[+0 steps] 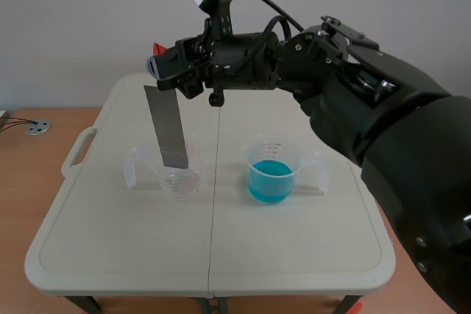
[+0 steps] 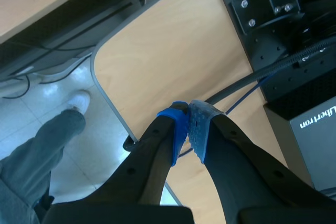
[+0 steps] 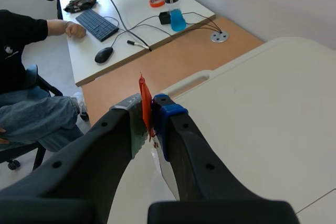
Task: Hold the metal plate by the orange handle, dip it into the blue solution, take it out and point at it, then put the plate back in the beaker on the left.
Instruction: 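Put the plate into the left beaker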
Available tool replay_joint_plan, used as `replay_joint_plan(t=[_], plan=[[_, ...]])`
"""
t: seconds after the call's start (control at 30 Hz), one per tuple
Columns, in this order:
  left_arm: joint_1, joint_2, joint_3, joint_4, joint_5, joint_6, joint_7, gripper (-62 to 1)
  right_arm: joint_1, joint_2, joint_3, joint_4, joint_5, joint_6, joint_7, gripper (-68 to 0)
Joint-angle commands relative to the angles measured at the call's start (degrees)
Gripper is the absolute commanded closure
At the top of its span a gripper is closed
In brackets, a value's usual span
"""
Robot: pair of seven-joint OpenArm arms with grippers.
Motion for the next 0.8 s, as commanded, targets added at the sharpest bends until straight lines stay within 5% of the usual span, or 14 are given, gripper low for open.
replay_joint_plan(t=[0.0, 0.77], plan=[[0.5, 0.3, 0.0, 0.4, -0.3, -0.1, -0.5, -2.1, 1.3, -0.8, -0.7, 0.0, 0.8, 0.9, 1.7, -1.5], [0.5, 0.3, 0.0, 0.4, -0.3, -0.2, -0.5, -2.1, -3.3, -0.8, -2.8, -2.7, -0.5, 0.9, 5.2, -1.5]])
